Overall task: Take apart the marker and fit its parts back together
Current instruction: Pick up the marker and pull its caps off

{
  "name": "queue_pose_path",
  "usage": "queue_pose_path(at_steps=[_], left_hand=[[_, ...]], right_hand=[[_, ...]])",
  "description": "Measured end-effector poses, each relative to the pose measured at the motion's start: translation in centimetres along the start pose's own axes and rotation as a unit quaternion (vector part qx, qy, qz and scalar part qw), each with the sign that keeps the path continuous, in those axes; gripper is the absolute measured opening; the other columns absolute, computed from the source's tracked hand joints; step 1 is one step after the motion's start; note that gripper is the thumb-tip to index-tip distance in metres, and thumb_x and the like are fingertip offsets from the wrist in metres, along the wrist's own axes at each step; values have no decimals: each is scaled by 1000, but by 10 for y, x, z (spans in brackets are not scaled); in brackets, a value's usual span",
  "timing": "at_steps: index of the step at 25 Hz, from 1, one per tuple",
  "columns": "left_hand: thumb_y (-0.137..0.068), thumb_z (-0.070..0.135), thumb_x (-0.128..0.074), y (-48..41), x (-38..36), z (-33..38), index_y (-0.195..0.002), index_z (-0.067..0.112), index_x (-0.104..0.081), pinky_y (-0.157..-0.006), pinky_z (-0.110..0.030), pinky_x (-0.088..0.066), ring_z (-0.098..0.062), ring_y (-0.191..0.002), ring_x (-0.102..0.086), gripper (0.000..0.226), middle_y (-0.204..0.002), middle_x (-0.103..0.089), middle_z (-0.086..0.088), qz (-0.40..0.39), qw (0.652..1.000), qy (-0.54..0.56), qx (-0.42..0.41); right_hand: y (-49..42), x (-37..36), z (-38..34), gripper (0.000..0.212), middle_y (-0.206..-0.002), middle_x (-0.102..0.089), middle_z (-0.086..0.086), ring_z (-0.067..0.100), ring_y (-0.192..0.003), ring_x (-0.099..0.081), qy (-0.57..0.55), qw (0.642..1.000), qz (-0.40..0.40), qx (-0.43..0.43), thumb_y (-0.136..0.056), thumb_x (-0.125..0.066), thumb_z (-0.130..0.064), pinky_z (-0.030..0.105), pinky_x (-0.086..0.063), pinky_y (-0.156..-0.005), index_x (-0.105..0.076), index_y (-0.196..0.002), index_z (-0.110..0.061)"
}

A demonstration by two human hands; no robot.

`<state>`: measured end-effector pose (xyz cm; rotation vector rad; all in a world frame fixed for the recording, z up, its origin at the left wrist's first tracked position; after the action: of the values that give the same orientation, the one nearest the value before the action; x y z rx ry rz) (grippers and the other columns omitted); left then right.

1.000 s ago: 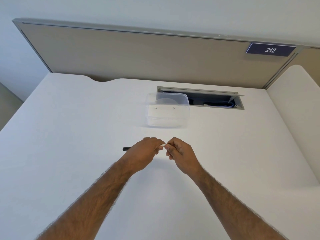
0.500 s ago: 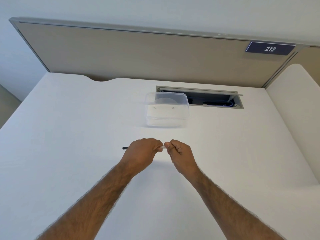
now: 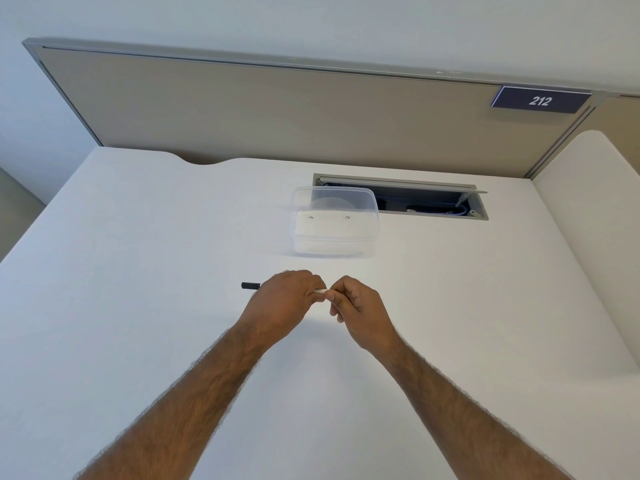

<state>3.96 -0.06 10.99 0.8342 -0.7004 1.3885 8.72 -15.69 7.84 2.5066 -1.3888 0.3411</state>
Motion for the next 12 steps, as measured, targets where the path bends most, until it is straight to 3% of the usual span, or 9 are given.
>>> queue_pose_path(at_steps=[4, 7, 12], left_hand=[[-105, 28, -47, 1, 0, 3, -102, 18, -67, -80, -39, -48, -16, -90, -50, 23, -91, -60, 2, -27, 999, 19, -13], [-105, 26, -49, 3, -2, 2, -98, 19, -65, -78, -41, -49, -16, -85, -52, 19, -85, -57, 9, -2, 1000, -2, -13], [-101, 29, -56, 7, 2, 1, -98, 24, -71, -73, -37, -52, -14, -81, -62, 17, -87, -67, 10, 50, 999, -4, -14]], right_hand=[[-1, 4, 0, 20, -68, -66, 6, 8, -59, -54, 0, 1000, 16, 7, -98, -61, -20, 21, -45, -59, -63, -81, -10], [0, 4, 1, 23, -61, -56, 6, 9, -57, -45, 22, 999, 16, 26, -98, -60, -19, 22, -37, -56, -59, -76, -12], [1, 1, -2, 32, -55, -41, -14, 7, -56, -35, -5, 1000, 17, 16, -100, -58, -22, 20, -30, -55, -52, -70, -12]])
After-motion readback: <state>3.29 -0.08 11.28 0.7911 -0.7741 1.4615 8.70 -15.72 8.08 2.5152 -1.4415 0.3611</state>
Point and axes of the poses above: each hand's wrist, its own y-axis away from the middle knuckle, its own x-axis out of the back of the hand, z = x × y, the point moved 3 cm from there along -y, towards the middle knuckle
